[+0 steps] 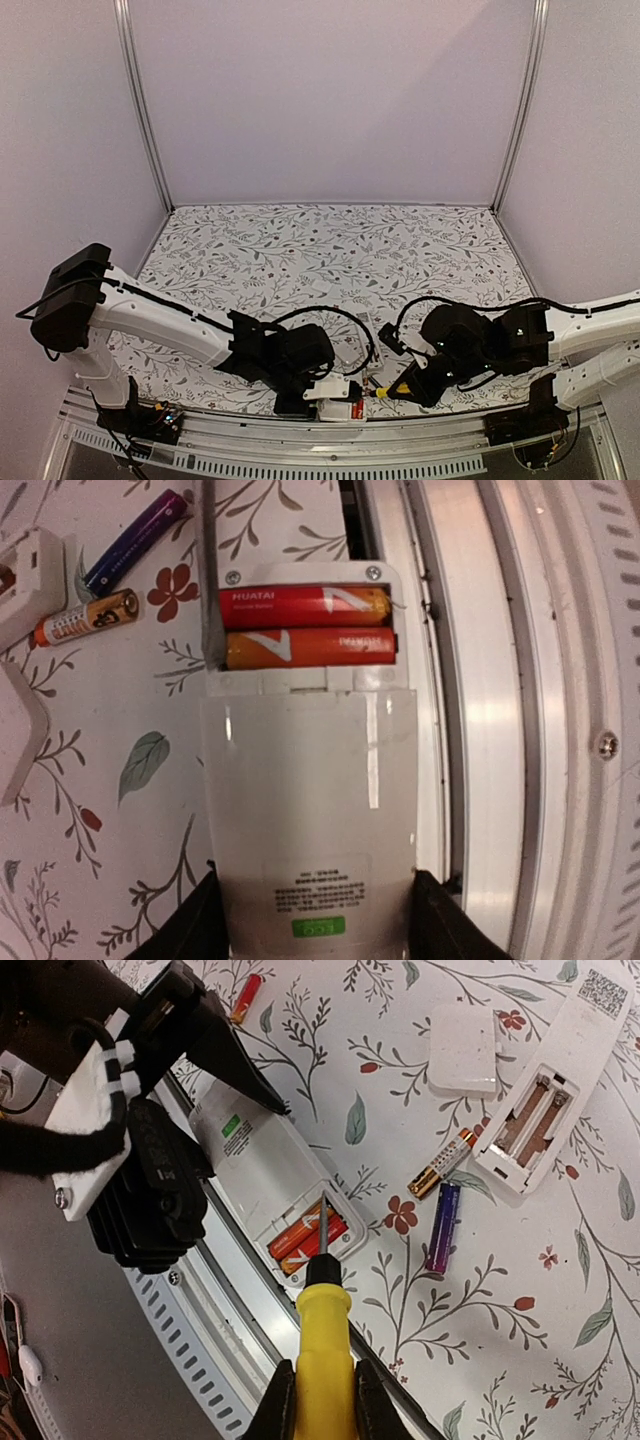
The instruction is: Unload the batteries from the remote control
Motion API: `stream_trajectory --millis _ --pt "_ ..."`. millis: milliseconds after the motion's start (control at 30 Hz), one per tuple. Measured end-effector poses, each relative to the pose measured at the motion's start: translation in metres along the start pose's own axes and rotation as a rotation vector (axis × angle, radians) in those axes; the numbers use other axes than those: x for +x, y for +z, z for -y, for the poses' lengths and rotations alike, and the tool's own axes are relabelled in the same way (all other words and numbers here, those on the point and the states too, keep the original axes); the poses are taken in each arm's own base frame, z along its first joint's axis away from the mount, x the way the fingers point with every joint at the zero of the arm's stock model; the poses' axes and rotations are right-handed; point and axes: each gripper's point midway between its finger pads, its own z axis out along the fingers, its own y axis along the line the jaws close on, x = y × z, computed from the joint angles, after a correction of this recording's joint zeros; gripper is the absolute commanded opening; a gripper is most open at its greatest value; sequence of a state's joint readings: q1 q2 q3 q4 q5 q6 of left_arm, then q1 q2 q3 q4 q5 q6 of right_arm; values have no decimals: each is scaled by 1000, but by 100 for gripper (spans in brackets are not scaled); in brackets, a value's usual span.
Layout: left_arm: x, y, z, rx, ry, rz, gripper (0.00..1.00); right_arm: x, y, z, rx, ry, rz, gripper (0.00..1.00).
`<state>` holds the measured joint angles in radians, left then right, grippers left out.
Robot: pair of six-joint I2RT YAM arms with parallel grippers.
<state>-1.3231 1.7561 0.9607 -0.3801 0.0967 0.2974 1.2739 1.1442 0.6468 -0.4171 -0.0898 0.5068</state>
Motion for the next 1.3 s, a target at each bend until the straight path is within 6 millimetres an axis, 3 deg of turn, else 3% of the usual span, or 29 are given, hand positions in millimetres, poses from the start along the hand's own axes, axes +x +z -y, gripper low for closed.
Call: stream_trajectory --millis 800,1033,1167,1267,1300 --pt "1 1 -2 4 -10 -7 15 3 2 -8 -81 62 -157 0" --pt "0 1 -5 -5 11 -1 16 5 -19 -41 -279 95 -193 0" --pt "0 1 -6 -12 16 -2 42 -2 -29 -41 -280 100 -152 0" --pt "0 0 -8 -24 19 -3 59 -3 -28 -29 -213 109 -132 0" --pt "0 0 -9 -28 20 -3 70 -2 -27 -24 -185 114 -129 0"
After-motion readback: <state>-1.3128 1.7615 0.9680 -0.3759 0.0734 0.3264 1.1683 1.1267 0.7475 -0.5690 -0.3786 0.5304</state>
